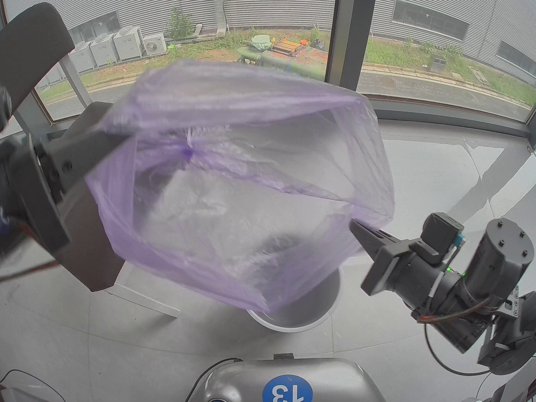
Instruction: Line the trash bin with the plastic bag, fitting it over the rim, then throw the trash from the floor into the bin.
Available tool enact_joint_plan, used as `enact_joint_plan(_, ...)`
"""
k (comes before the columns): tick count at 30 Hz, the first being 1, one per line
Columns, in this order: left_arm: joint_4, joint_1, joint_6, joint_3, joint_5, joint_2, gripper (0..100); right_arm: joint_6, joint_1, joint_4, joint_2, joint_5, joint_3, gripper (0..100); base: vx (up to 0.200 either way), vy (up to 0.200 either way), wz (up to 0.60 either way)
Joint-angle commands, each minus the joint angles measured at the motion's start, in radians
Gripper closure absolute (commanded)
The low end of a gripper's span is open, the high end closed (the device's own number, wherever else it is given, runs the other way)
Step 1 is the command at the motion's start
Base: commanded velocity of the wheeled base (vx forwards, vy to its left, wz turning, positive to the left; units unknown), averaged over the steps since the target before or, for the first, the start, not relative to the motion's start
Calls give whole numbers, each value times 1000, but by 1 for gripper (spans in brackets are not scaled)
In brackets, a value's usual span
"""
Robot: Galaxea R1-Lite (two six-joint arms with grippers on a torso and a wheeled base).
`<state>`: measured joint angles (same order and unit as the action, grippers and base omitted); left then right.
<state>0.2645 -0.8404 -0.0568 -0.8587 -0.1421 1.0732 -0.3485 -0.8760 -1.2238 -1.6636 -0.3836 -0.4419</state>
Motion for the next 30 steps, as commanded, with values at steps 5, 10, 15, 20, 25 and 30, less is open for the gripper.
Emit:
enact_joint_plan(5, -39, 26, -37, 155, 45, -2, 100, 13, 66, 233, 288, 11, 170, 100, 0, 0, 0)
enact_joint_plan(10, -33, 47, -77, 214, 47, 45, 100, 11, 83, 418, 377, 11, 173, 100, 0, 0, 0)
enact_joint_plan(15, -17, 55, -126, 247, 45, 103, 100, 17, 84, 566, 412, 19, 193, 100, 0, 0, 0)
enact_joint_plan(20, 25, 58, -179, 253, 44, 185, 100, 43, 84, 670, 456, 109, 189, 100, 0, 0, 0)
enact_joint_plan(25, 88, 61, -182, 256, 44, 249, 100, 77, 84, 673, 463, 154, 192, 100, 0, 0, 0)
enact_joint_plan(30, 179, 106, -182, 259, 44, 315, 100, 123, 72, 676, 478, 163, 195, 100, 0, 0, 0)
